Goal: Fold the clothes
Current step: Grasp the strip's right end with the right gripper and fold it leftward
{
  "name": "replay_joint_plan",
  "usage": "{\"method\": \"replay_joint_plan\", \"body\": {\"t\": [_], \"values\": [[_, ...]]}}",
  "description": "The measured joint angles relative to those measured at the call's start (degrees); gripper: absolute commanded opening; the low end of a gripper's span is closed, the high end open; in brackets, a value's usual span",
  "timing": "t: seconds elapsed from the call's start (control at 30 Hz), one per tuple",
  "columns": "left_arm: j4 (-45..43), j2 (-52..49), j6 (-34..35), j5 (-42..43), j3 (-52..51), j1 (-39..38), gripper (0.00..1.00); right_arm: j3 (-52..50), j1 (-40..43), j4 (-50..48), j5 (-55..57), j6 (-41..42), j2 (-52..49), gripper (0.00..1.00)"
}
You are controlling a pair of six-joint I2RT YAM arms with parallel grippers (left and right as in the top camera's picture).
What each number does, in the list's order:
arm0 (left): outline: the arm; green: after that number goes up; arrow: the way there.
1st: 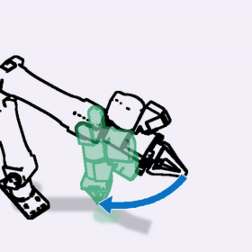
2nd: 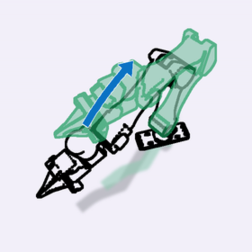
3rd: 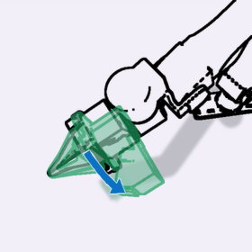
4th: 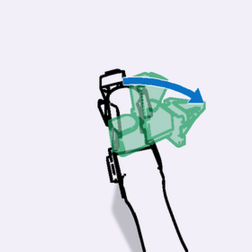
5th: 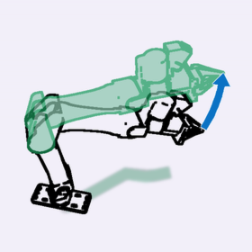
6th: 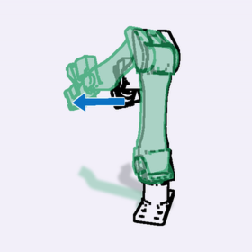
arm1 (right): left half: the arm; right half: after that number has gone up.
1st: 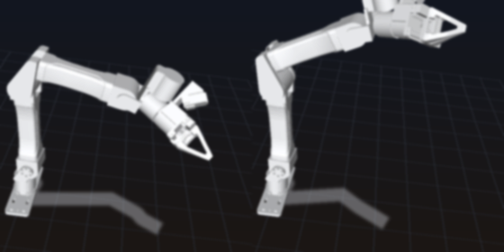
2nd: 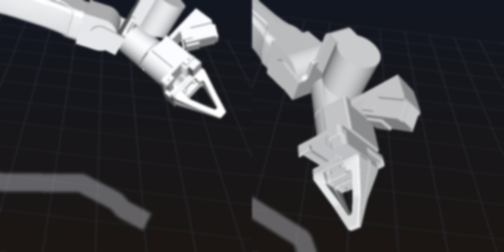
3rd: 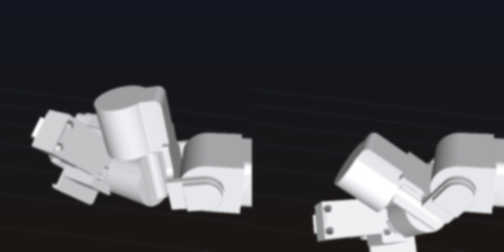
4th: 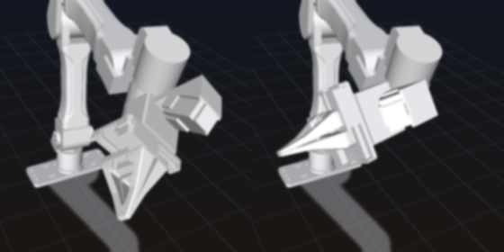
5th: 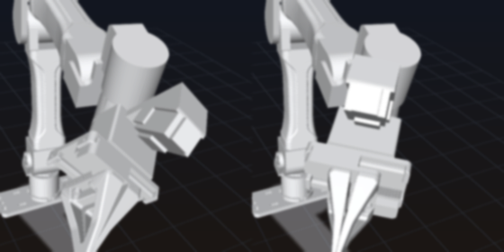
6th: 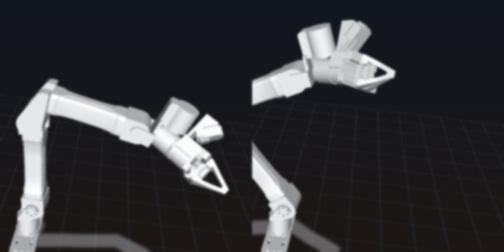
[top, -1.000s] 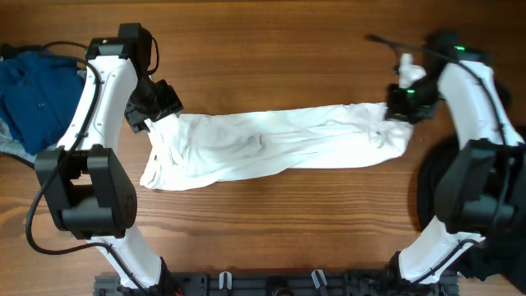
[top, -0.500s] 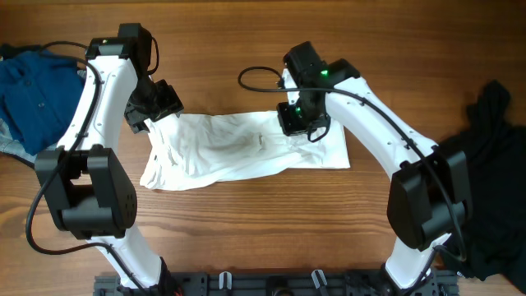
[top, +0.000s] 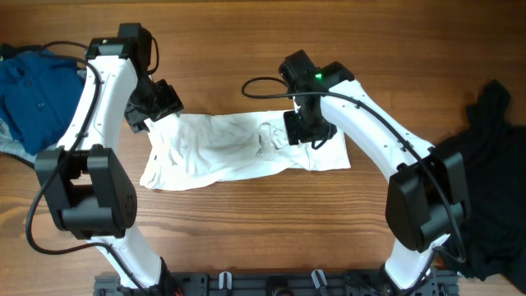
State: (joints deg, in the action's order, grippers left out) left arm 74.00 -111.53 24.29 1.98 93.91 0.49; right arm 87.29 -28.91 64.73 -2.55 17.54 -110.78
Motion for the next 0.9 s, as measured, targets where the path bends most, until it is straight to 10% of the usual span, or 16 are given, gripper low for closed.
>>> {"method": "replay_joint_plan", "body": {"t": [0.1,0.17,0.3,0.4,0.9], "values": [[0.04,0.00,0.00,0.00,0.00,0.00,0.73,-5.01,0.00,-5.11,-1.57,-0.22,-0.02,0.51],[0.00,0.00,0.02,0.00,0.00,0.00,0.73,-7.80,0.00,-8.55,-3.67,-0.52,-0.02,0.17],[0.00,0.00,0.00,-0.02,0.00,0.00,0.73,-9.33,-0.15,-12.15,-15.74,-8.39,-0.02,0.17],[-0.02,0.00,0.00,-0.02,0.00,0.00,0.73,-9.33,-1.57,-10.43,-25.16,-16.06,-0.02,0.50],[0.00,0.00,0.00,0.00,0.00,0.00,0.73,-3.02,-1.53,-21.00,-6.36,-7.87,-1.22,0.64]]}}
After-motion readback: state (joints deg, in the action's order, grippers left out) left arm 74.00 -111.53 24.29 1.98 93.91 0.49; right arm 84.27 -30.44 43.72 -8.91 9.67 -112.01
